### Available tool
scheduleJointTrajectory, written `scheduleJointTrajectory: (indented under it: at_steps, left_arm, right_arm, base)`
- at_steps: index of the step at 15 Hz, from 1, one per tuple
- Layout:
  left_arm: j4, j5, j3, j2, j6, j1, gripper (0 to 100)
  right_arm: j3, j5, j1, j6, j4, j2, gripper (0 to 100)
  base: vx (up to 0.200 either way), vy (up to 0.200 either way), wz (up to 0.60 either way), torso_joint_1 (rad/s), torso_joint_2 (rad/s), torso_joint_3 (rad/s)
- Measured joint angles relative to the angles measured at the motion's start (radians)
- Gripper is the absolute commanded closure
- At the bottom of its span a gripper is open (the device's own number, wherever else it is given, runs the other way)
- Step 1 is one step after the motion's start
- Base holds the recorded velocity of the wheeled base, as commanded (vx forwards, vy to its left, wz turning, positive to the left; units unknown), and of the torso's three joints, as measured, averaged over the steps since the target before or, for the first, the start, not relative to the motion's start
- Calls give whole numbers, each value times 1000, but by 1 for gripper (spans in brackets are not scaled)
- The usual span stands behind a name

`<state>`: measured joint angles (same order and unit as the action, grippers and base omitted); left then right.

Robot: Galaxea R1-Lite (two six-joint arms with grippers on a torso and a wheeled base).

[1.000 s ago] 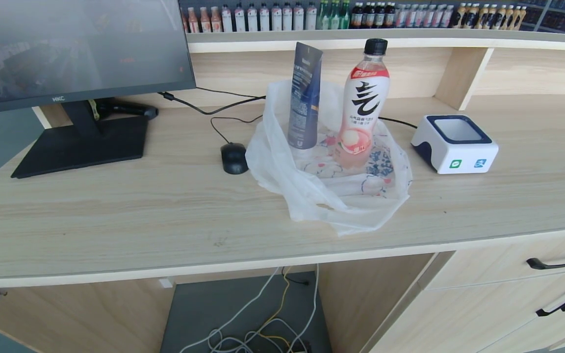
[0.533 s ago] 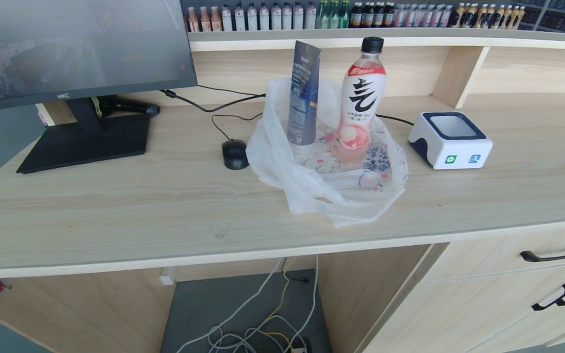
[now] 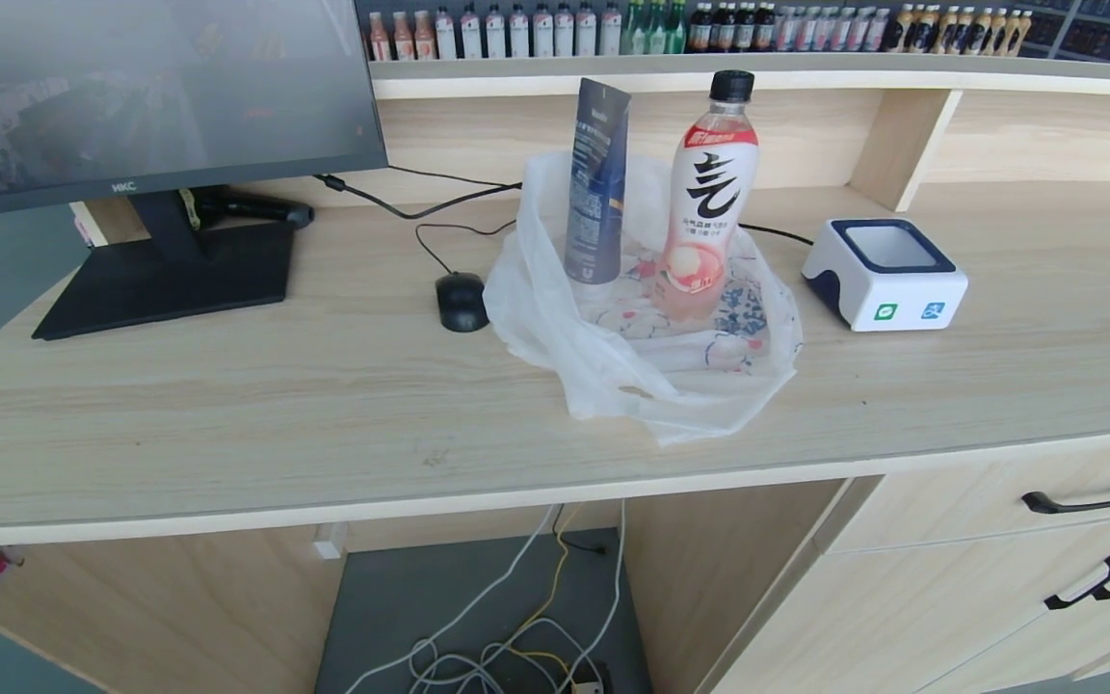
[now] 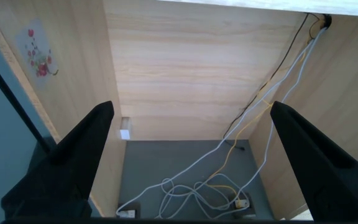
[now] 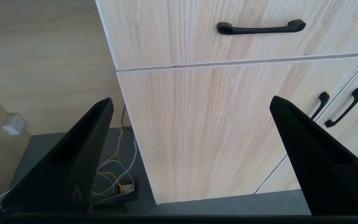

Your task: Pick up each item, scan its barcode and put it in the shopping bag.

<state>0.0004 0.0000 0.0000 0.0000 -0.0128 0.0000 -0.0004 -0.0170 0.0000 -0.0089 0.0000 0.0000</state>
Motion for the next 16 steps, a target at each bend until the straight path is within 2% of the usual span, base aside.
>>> scheduleJointTrajectory:
  at_steps: [2, 8, 16]
  left_arm:
    - [0, 0, 0, 0, -1, 0, 0]
    - [0, 0, 0, 0, 2, 0, 0]
    - [0, 1, 0, 0, -3, 0, 0]
  right_arm:
    - [0, 0, 0, 0, 0, 0, 0]
    - [0, 0, 0, 0, 0, 0, 0]
    - [0, 0, 0, 0, 0, 0, 0]
  base:
    - [-200, 0, 0, -3, 7, 2]
    - [0, 0, 0, 0, 0, 0]
    - [0, -200, 0, 5, 8, -1]
